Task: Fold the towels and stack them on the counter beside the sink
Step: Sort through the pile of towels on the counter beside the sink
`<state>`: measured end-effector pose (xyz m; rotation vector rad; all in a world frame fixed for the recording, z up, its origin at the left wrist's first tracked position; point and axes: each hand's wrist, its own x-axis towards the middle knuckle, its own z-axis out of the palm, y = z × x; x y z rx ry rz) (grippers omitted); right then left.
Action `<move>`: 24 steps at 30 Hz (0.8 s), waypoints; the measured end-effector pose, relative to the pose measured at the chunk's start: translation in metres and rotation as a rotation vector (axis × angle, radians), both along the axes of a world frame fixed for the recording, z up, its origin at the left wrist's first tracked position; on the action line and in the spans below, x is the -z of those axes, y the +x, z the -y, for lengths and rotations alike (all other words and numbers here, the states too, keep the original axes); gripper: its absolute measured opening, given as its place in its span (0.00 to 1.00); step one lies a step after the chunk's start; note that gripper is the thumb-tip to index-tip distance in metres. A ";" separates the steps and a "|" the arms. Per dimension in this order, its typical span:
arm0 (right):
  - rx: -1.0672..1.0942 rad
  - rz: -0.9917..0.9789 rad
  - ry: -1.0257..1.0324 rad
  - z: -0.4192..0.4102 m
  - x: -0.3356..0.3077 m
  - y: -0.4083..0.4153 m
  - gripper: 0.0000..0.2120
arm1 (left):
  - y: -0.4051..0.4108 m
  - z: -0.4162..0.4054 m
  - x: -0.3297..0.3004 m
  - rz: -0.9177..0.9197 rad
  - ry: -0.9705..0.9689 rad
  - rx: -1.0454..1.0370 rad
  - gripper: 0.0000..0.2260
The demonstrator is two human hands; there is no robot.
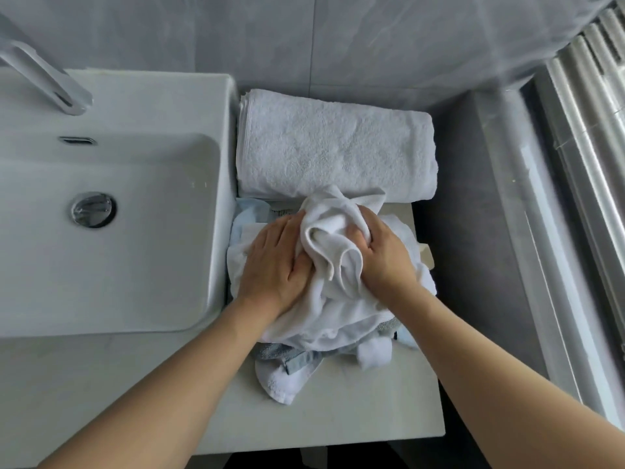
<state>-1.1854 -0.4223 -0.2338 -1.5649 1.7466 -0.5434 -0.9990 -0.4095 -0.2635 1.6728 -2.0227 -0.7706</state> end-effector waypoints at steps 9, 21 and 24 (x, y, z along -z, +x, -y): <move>-0.008 -0.019 -0.182 0.021 -0.089 -0.008 0.28 | 0.017 0.015 -0.082 -0.214 -0.091 -0.157 0.27; -0.094 -0.112 -0.156 0.001 -0.079 0.007 0.23 | 0.021 0.007 -0.085 0.062 0.251 -0.137 0.27; -0.103 -0.184 -0.117 0.001 -0.076 0.005 0.28 | 0.025 0.000 -0.072 0.257 0.137 -0.063 0.10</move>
